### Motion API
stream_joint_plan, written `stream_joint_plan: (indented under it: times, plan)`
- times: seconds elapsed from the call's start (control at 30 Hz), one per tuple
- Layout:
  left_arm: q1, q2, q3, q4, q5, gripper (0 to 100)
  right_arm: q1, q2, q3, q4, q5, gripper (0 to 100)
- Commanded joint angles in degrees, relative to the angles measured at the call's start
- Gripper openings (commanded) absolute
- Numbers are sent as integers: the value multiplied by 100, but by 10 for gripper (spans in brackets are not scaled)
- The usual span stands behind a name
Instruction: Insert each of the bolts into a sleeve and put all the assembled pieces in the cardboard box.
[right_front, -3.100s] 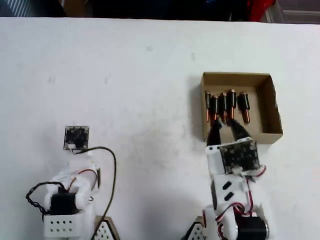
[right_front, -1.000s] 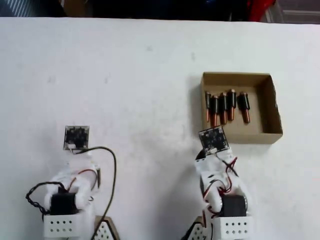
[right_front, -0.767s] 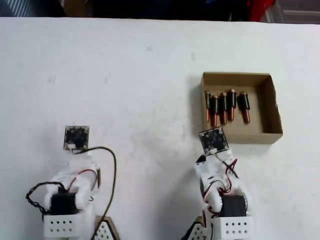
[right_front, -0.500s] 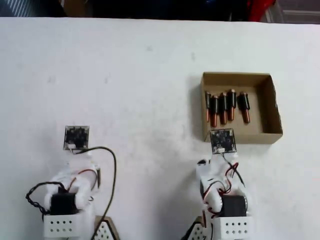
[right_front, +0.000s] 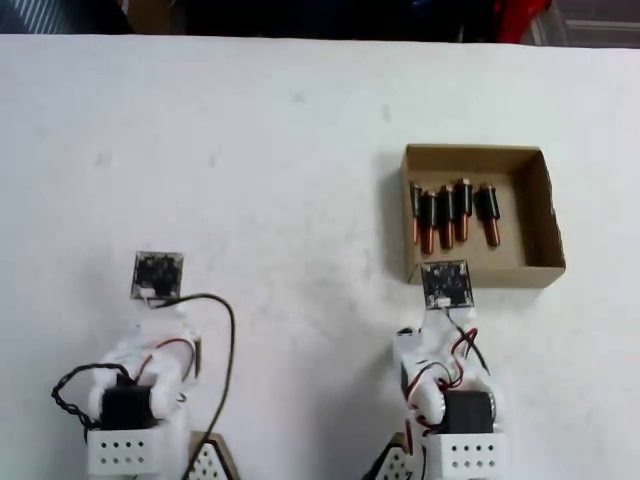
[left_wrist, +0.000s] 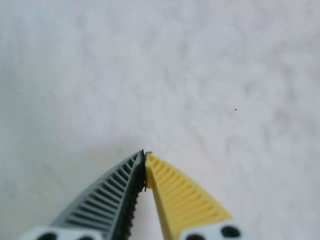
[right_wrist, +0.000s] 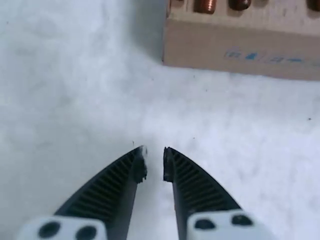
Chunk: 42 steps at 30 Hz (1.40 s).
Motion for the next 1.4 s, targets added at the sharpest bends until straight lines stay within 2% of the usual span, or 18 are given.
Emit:
stream_joint_plan:
  times: [0.0, 0.13, 1.37]
  plan:
    - [84, -66, -18, 44, -141, 22, 48, -48, 53, -101, 220, 52]
    - [110, -66, -18, 44, -149, 22, 31, -40, 53, -119, 1011, 49]
    - [75, -66, -18, 44, -167, 23, 4, -48, 53, 48, 1037, 50]
